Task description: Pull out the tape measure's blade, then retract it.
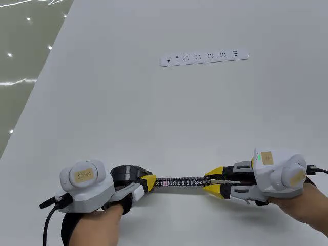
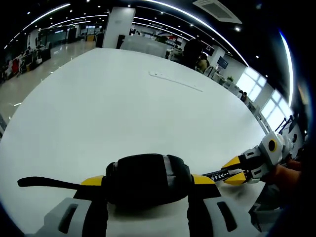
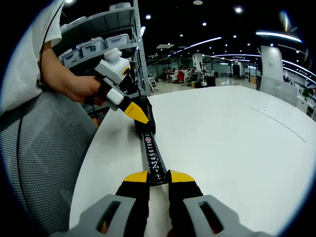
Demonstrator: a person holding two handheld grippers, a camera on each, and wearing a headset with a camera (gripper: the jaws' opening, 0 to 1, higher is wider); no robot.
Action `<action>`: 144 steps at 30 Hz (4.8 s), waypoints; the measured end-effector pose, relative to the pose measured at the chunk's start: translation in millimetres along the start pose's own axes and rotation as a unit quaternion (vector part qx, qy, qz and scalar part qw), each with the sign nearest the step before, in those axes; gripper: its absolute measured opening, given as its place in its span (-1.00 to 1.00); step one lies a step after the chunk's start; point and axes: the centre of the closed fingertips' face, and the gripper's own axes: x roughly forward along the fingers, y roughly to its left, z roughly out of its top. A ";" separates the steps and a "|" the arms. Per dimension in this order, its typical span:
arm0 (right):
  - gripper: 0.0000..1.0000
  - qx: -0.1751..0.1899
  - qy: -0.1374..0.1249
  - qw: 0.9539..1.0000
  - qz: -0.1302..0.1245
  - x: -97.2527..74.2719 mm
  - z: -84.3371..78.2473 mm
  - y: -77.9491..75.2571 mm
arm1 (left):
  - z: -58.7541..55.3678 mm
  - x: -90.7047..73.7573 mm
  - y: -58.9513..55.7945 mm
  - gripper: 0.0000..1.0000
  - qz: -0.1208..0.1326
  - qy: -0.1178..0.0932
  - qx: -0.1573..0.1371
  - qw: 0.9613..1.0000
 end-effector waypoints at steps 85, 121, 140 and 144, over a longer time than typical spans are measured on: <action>-0.78 -0.010 -0.001 0.999 0.039 84.8 40.3 15.2 | 5.0 -3.1 5.6 0.25 -0.016 -0.007 -0.038 0.999; -0.76 -0.015 0.013 0.998 0.059 105.6 41.5 22.8 | 4.3 -3.6 4.7 0.26 -0.012 -0.006 -0.019 1.000; -0.74 -0.024 0.017 0.998 0.051 107.5 35.6 23.2 | 3.5 -3.6 3.1 0.26 -0.009 -0.016 0.001 1.000; -0.74 -0.031 0.017 0.998 0.048 107.2 35.1 23.9 | 3.1 -3.8 3.0 0.26 -0.009 -0.016 0.002 1.000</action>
